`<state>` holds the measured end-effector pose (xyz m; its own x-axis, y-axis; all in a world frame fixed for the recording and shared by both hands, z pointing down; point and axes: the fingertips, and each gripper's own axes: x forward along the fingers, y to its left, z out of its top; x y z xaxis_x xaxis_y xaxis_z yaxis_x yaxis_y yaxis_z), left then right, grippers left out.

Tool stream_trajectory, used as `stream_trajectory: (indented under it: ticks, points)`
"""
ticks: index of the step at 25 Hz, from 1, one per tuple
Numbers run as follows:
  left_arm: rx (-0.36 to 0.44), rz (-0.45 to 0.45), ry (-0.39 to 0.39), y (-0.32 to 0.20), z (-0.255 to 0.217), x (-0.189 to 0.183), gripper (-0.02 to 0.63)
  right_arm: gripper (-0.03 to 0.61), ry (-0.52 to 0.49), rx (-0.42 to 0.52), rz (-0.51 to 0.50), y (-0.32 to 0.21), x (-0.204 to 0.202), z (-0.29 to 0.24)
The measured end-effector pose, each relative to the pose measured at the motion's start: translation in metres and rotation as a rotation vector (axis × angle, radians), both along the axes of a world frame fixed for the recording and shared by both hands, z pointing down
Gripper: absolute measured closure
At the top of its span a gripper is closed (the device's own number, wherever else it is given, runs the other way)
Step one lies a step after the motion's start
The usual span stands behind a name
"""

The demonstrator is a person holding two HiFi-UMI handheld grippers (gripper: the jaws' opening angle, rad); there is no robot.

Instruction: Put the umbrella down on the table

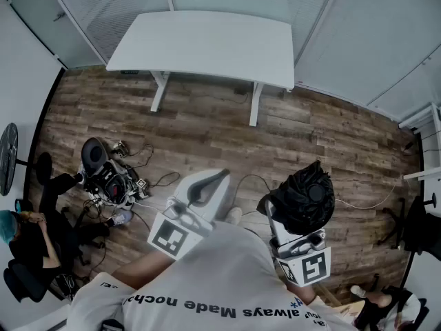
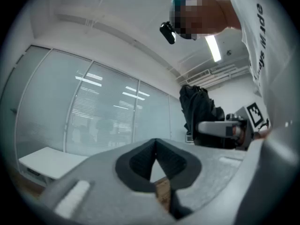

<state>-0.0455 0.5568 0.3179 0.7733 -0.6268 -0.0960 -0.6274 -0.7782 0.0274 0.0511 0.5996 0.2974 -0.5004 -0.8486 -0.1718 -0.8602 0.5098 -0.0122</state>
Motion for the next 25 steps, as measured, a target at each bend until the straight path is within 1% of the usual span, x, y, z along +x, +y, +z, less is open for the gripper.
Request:
stream_trajectory:
  ticks: [6,9,16,18,21,25]
  points:
    - [-0.003,-0.003,0.001,-0.006,0.003,0.009,0.611,0.322,-0.011,-0.025,0.001,-0.007,0.008,0.006]
    - [-0.009,-0.008,-0.003,-0.013,0.009,0.019,0.611,0.322,0.005,-0.032,0.004,-0.016,0.017,0.011]
    - [-0.018,-0.050,0.000,-0.045,0.015,0.029,0.611,0.322,0.030,-0.035,0.002,-0.045,0.030,0.016]
    - [-0.013,-0.051,-0.007,-0.054,0.015,0.031,0.611,0.322,0.023,-0.042,-0.002,-0.055,0.032,0.017]
    - [-0.019,-0.050,0.002,-0.073,0.015,0.034,0.611,0.322,0.019,-0.049,-0.007,-0.076,0.032,0.018]
    - [-0.025,-0.051,0.009,-0.112,0.019,0.028,0.611,0.322,0.025,-0.057,-0.011,-0.117,0.023,0.024]
